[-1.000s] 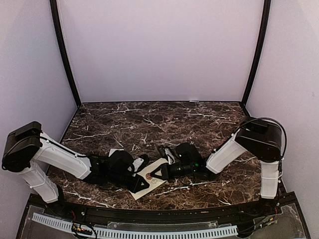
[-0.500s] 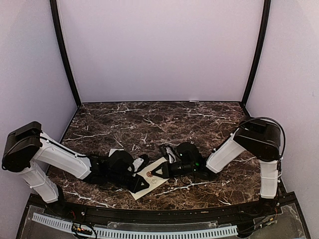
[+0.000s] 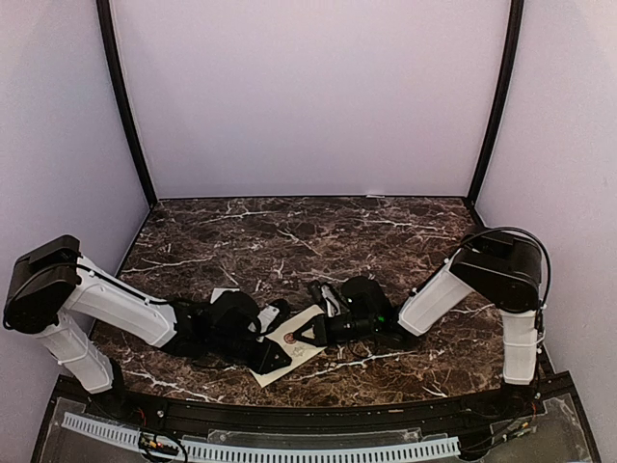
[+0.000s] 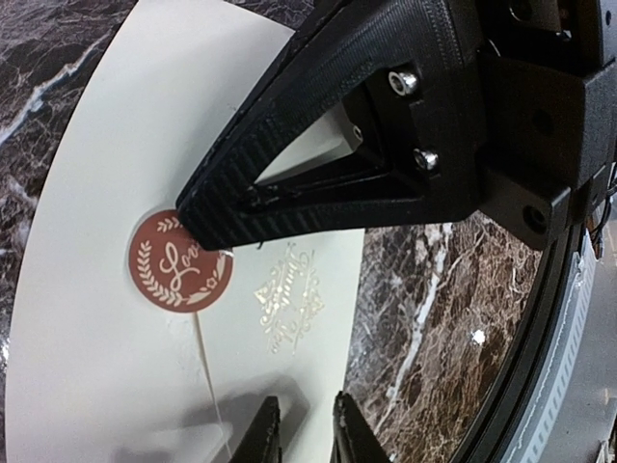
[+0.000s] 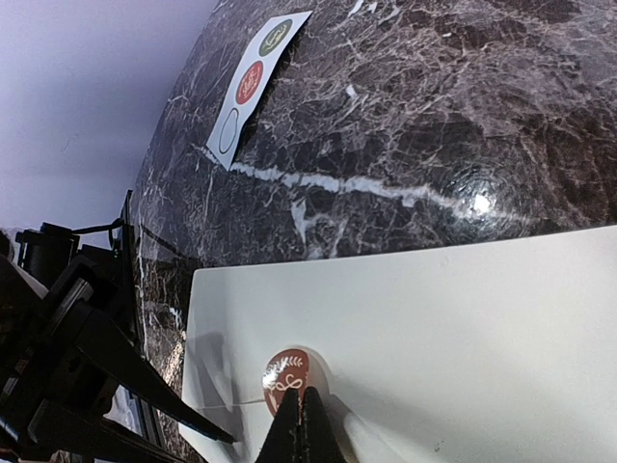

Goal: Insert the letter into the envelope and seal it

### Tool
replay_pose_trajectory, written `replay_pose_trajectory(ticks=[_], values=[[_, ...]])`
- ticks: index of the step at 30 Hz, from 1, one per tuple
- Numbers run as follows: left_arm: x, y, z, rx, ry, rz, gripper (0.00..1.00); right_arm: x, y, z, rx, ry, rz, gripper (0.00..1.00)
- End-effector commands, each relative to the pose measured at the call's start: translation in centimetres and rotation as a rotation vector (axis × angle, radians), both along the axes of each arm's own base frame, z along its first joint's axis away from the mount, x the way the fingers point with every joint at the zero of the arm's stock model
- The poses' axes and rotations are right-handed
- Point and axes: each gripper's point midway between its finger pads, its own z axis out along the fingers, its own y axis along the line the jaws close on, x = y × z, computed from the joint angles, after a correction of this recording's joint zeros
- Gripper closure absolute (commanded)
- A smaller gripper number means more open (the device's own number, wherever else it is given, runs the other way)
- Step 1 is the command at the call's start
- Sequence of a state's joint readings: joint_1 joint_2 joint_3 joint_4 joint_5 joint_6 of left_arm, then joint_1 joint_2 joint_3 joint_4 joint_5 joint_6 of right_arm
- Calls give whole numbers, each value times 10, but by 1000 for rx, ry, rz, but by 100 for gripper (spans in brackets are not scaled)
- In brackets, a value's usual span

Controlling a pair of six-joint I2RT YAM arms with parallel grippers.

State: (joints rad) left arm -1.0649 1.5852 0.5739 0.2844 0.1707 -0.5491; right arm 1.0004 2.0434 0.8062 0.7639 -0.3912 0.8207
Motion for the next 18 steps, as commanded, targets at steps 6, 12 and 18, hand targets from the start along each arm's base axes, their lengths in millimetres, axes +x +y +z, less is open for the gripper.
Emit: replay_pose_trajectory(ticks=[6, 12, 18], values=[[16, -8, 36, -48, -46, 51, 79, 2, 0, -5, -2, -9, 1, 100], [32, -9, 52, -86, -84, 91, 79, 2, 0, -5, -2, -9, 0, 100], [44, -12, 49, -94, -85, 110, 85, 2, 0, -4, -3, -10, -1, 100]])
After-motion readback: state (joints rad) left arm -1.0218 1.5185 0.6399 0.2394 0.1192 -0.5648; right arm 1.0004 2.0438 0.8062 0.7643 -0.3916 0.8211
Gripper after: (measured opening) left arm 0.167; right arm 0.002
